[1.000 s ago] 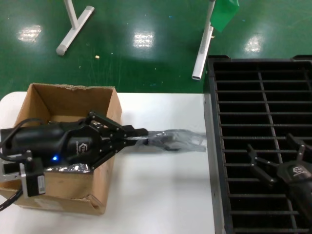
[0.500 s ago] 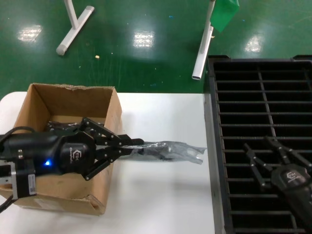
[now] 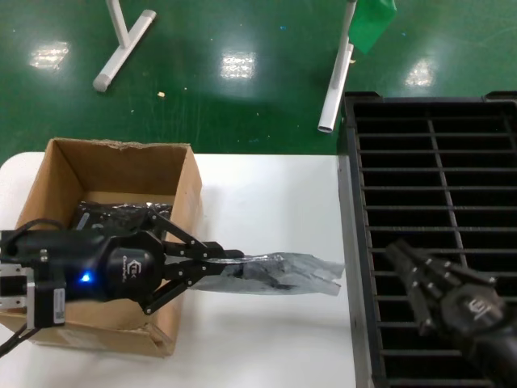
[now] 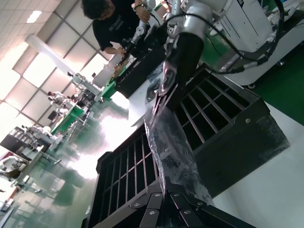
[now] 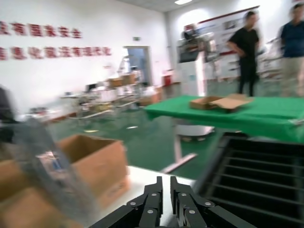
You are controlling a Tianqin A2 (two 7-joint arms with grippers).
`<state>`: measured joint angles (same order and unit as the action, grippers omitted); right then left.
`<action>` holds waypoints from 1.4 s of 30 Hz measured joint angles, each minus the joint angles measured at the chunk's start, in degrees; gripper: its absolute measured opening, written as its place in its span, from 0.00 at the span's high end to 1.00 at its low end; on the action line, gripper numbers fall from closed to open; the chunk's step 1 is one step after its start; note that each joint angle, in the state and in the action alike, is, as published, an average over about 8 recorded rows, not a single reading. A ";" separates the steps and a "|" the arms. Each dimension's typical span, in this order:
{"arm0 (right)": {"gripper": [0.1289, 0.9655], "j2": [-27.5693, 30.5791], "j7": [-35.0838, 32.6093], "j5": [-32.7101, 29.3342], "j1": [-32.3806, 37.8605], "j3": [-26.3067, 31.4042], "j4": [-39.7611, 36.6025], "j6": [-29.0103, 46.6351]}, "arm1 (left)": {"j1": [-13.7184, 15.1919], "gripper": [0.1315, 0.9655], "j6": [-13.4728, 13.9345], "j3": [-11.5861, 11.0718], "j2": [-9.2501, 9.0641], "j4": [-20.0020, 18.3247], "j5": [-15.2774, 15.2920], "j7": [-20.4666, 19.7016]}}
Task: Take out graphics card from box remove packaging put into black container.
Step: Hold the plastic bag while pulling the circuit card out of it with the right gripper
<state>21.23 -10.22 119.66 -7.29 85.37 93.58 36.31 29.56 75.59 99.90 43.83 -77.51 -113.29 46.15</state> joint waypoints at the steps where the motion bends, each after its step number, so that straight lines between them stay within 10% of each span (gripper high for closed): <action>1: 0.88 0.85 0.77 0.34 -0.29 0.27 0.28 0.89 | 0.21 0.99 0.09 0.16 -0.11 0.17 0.12 -0.03; 42: 0.98 13.17 14.53 4.16 -0.97 7.02 4.60 9.49 | 1.81 0.99 0.68 1.90 -4.08 1.41 1.09 2.82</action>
<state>34.40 4.32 123.82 -8.26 92.40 98.18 45.80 31.37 76.27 101.80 39.74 -76.10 -112.19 48.97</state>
